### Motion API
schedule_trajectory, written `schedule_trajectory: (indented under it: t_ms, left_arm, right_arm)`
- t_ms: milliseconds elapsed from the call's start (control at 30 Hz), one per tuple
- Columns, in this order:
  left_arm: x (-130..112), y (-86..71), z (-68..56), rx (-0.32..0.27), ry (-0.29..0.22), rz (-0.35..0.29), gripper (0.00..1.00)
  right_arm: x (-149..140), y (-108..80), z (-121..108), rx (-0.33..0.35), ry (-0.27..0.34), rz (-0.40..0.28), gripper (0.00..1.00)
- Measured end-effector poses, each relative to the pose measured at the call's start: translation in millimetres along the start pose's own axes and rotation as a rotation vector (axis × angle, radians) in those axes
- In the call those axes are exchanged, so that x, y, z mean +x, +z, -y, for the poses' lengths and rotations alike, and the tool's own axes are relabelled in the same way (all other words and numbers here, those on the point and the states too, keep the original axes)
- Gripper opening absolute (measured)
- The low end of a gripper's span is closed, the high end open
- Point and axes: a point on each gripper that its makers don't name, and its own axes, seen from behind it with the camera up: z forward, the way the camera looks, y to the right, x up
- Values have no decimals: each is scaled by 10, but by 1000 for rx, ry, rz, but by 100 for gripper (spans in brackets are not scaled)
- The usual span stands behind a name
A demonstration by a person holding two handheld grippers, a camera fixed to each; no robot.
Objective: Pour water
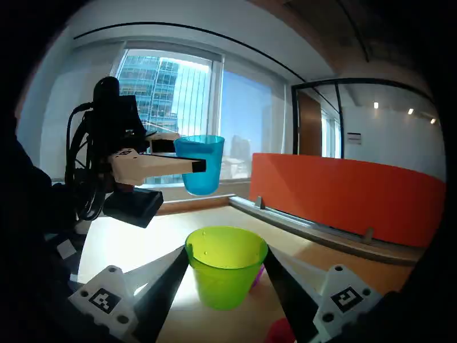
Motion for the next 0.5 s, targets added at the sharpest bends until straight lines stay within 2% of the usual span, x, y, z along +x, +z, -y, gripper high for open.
schedule_trajectory:
  t_ms: [500]
  left_arm:
    - [189,-13,70,23,122,-22,84]
  right_arm:
    - [-31,26,234,43,-3,8,92]
